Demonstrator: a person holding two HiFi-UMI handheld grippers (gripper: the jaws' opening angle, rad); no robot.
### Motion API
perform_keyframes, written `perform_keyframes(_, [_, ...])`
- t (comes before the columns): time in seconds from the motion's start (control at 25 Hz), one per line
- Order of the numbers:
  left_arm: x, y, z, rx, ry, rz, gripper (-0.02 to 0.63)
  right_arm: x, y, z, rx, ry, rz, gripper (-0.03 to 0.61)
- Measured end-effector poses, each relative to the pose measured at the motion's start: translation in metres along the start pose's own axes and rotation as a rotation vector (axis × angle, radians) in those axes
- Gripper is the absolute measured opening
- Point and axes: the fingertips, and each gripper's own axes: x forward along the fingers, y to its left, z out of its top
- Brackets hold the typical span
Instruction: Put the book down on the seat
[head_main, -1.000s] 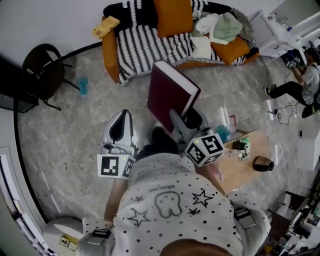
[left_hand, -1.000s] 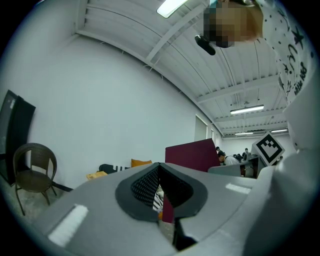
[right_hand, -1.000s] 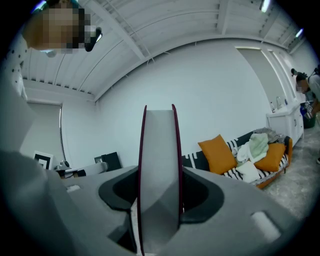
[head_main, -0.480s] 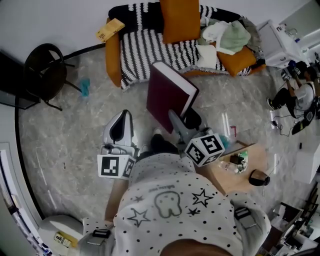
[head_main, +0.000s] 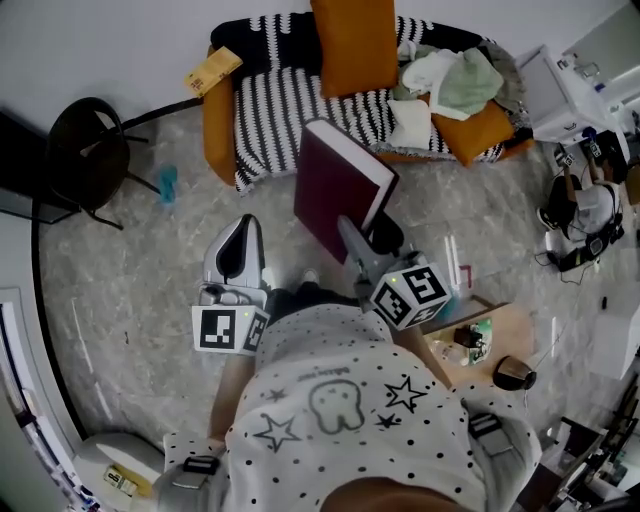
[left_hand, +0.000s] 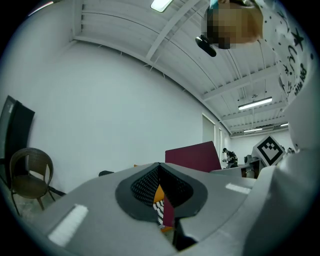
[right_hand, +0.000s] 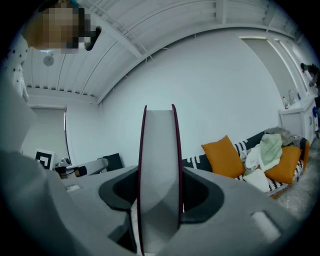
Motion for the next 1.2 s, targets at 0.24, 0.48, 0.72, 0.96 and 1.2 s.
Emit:
perform_keyframes(0.24, [0.026, -0.015, -0.008, -0.01, 0.022, -0.038, -0.003, -0.001, -0.024, 0.006, 0.009, -0.008, -0.029, 0.222])
perform_keyframes(0.48, [0.043, -0.023, -0.011, -0.016, 0.031, -0.062, -0.003, 0.0, -0.037, 0.009, 0.017, -0.01, -0.048, 0.222])
perform_keyframes(0.72, [0.055, -0.022, -0.013, -0.021, 0.035, -0.07, -0.003, 0.006, -0.047, 0.013, 0.024, -0.013, -0.06, 0.222])
perform_keyframes(0.96, [0.085, 0.007, -0.009, -0.036, 0.054, -0.072, -0.003, 0.043, -0.056, 0.024, 0.022, 0.002, -0.086, 0.222])
perform_keyframes(1.2, [0.114, 0.032, -0.001, -0.043, 0.055, -0.103, -0.003, 0.078, -0.059, 0.034, 0.024, 0.0, -0.113, 0.222])
